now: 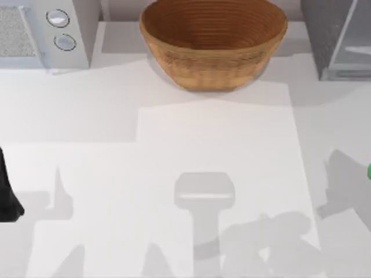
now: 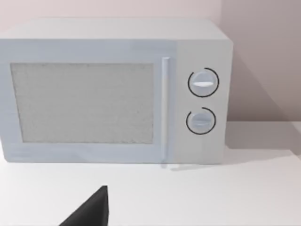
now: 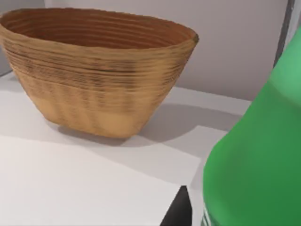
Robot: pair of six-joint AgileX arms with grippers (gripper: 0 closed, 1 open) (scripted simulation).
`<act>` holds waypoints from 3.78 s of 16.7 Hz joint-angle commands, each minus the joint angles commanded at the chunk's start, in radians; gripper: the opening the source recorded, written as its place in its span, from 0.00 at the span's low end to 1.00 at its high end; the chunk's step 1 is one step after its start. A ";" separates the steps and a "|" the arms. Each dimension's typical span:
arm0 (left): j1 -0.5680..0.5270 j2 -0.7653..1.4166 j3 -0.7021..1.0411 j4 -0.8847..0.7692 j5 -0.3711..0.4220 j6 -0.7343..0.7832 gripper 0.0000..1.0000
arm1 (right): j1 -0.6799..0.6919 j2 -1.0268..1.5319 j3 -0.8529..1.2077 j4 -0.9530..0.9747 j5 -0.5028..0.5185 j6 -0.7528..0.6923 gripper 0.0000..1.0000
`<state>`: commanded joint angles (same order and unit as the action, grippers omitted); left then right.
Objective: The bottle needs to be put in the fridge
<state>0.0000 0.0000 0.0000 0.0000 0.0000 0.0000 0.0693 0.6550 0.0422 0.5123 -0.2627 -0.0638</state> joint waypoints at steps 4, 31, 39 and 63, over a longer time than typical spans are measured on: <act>0.000 0.000 0.000 0.000 0.000 0.000 1.00 | -0.012 -0.170 -0.007 -0.126 0.060 0.019 0.01; 0.000 0.000 0.000 0.000 0.000 0.000 1.00 | -0.124 -0.213 0.186 -0.253 0.202 0.082 0.01; 0.000 0.000 0.000 0.000 0.000 0.000 1.00 | -0.228 0.552 0.522 0.137 0.113 0.076 0.01; 0.000 0.000 0.000 0.000 0.000 0.000 1.00 | -0.339 1.483 0.985 0.601 0.005 0.080 0.01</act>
<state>0.0000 0.0000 0.0000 0.0000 0.0000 0.0000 -0.2695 2.1381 1.0269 1.1130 -0.2573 0.0161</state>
